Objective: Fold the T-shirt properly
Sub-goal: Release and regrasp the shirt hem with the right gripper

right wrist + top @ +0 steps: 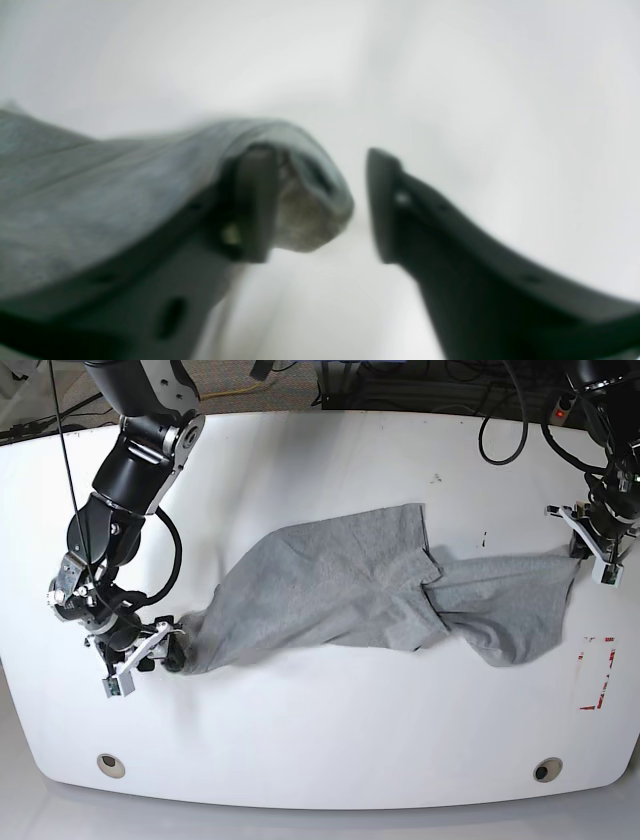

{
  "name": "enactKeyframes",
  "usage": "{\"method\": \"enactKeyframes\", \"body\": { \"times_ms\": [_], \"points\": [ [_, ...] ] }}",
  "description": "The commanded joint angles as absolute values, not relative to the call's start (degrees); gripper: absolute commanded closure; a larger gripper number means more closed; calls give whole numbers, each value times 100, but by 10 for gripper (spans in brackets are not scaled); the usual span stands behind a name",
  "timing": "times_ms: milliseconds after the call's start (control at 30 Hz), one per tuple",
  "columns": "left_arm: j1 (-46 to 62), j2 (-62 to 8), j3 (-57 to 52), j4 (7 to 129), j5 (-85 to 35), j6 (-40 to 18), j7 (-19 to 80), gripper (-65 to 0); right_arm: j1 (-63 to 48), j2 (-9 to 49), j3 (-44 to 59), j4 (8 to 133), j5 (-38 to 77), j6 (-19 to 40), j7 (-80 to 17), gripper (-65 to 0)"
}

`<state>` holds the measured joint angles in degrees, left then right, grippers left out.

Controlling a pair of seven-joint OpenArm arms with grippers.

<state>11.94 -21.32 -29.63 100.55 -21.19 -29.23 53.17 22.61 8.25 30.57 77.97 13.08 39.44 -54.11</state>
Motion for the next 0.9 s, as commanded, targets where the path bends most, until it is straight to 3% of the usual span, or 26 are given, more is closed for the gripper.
{"method": "enactKeyframes", "body": {
  "times_ms": [0, 67, 433, 700, 867],
  "points": [
    [1182, -2246, -2993, 10220, -2158, -2905, 5218, -3, 2396, 954, 3345, 7846, 1710, 3952, -5640, -433],
    [1182, -2246, -2993, 10229, -2158, -2905, 5218, -4, 2299, 971, 3521, 7829, 2035, 3952, -5886, -461],
    [1200, -2237, -3011, 10229, -2158, -2905, 5218, -4, 655, 787, 4031, 7890, 4171, 3899, -6422, -460],
    [1288, -2237, -3011, 10237, -2158, -2905, 5218, -3, 84, 154, 4031, 8171, 4268, 3837, -6360, -458],
    [1314, -2229, -2985, 10246, -2167, -2905, 5218, -3, 48, -101, 3864, 8338, 4268, 3266, -6290, -458]
  ]
}}
